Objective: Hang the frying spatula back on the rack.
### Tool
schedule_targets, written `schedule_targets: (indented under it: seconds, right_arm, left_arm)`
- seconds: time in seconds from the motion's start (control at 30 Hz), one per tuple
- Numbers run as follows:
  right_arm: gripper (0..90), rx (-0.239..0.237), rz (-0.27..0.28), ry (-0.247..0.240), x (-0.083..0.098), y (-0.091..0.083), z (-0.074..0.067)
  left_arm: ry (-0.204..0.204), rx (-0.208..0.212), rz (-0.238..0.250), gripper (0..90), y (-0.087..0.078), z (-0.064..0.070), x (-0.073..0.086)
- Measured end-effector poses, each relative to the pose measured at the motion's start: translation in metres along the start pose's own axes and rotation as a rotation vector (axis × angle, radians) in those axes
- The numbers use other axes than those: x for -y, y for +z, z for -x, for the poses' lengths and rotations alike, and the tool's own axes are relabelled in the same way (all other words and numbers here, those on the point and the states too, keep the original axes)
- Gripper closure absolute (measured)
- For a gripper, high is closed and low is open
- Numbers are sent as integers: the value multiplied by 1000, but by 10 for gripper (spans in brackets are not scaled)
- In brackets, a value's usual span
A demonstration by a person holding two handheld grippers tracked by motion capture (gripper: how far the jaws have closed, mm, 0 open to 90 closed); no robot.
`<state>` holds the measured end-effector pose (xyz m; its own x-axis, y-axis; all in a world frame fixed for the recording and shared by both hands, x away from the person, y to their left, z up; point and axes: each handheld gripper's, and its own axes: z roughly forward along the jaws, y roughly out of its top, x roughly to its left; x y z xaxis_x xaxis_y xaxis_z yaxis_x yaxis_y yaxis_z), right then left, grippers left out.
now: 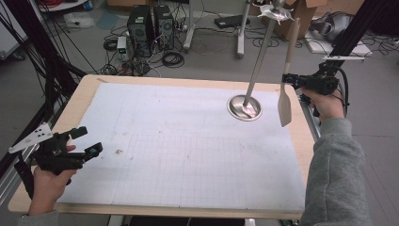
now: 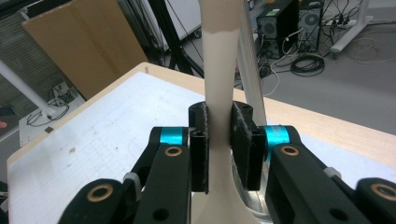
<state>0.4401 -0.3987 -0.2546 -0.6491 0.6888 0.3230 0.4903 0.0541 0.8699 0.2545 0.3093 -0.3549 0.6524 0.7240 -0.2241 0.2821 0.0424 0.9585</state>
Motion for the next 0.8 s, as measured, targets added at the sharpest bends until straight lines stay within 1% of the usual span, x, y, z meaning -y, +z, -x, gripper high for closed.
schedule_targets:
  seconds: [0.13,0.27,0.53,0.6,0.8]
  right_arm:
    - [781,-5,-5,4,0,1,0]
    - [781,1,-9,-2,1,3,0]
    - [780,24,-7,-13,0,6,-1]
    - [779,33,-6,-23,0,7,-2]
    - [778,48,-5,-28,0,9,-2]
  left_arm:
    - [1,0,-3,18,1,0,0]
    - [1,0,-2,18,1,1,0]
    - [0,-2,-2,18,-1,0,0]
    - [0,-2,-1,18,0,0,0]
    - [-1,-2,-2,18,0,1,0]
